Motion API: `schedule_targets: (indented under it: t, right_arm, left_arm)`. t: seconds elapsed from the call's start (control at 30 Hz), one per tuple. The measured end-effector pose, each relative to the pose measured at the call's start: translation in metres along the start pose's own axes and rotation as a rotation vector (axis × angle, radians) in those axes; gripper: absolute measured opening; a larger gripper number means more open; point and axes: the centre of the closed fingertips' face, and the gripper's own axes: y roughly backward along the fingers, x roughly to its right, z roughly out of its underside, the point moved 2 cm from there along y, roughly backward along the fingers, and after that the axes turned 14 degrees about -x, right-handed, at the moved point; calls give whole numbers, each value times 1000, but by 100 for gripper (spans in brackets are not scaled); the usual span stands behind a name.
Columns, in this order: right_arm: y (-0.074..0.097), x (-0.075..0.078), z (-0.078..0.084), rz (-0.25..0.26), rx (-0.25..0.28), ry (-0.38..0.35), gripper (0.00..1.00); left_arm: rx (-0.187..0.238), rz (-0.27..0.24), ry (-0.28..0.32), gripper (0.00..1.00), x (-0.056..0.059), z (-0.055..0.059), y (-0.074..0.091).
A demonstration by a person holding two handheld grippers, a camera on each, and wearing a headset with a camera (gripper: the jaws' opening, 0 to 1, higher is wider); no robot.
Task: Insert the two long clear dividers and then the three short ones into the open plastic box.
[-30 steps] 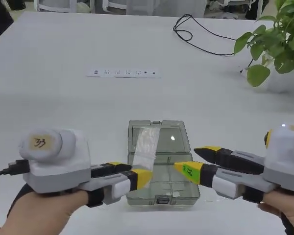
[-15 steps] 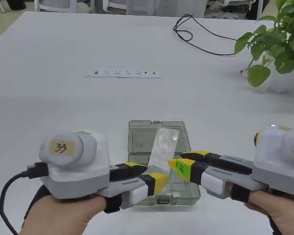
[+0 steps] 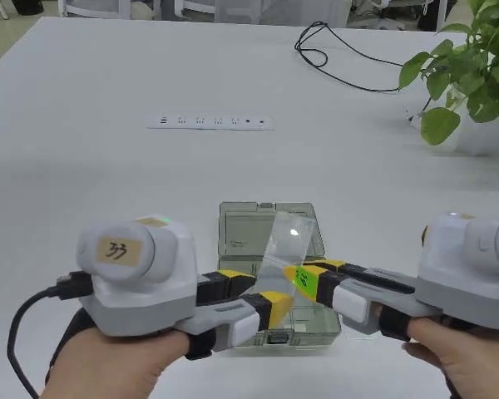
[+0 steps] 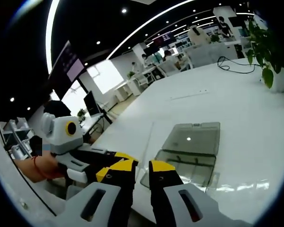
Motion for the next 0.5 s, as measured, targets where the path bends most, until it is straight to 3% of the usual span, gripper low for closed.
schedule_targets:
  t: [0.5]
  right_arm:
    - [-1,1,-3,32,17,-91,7]
  left_arm:
    - [-7,10,-7,30,2,1,-4]
